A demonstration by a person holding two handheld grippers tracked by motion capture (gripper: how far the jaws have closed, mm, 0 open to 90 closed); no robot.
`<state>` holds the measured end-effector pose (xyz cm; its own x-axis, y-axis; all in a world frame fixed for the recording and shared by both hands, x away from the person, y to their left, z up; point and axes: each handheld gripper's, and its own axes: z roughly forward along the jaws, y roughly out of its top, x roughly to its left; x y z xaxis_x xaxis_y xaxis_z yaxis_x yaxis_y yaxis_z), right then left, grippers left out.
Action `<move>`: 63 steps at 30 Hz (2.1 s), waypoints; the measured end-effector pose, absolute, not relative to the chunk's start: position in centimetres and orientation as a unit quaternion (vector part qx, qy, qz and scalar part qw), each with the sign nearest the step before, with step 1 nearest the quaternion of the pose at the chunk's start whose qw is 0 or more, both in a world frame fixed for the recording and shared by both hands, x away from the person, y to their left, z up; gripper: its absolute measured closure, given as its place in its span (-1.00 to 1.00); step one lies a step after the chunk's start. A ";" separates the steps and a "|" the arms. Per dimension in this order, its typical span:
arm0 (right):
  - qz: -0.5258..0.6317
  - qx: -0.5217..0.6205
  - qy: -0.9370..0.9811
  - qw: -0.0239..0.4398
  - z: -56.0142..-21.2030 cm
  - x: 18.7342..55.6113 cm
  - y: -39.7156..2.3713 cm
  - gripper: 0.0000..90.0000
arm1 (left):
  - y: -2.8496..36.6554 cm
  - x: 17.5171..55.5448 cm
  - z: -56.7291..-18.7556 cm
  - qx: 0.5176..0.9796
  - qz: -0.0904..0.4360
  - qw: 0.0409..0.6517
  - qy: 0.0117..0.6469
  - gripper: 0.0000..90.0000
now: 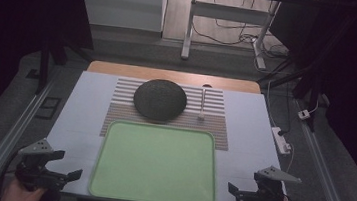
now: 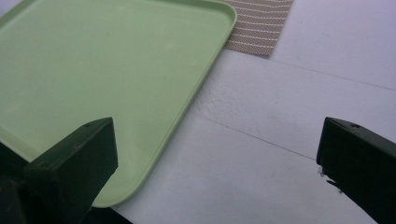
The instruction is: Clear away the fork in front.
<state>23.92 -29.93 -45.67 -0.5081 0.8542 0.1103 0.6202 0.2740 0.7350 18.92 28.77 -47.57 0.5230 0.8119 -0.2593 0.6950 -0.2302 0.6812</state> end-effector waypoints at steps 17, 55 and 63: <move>0.366 0.470 0.794 0.121 -45.9 24.4 -29.8 -1.00 | 28.7 19.0 -47.7 0.784 0.074 0.386 0.481 -0.99; 0.403 0.420 0.804 0.116 -45.2 25.6 -28.7 -1.00 | 28.5 18.8 -47.6 0.785 0.085 0.381 0.482 -0.98; 0.404 0.408 0.810 0.121 -45.1 27.0 -27.6 -1.00 | 28.6 18.8 -47.6 0.784 0.085 0.382 0.482 -0.98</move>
<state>26.95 -27.63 -45.12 -0.6381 0.7582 0.1340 0.5635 0.3412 0.7524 18.83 28.57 -47.59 0.5212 0.8204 -0.2350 0.6906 -0.2437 0.6809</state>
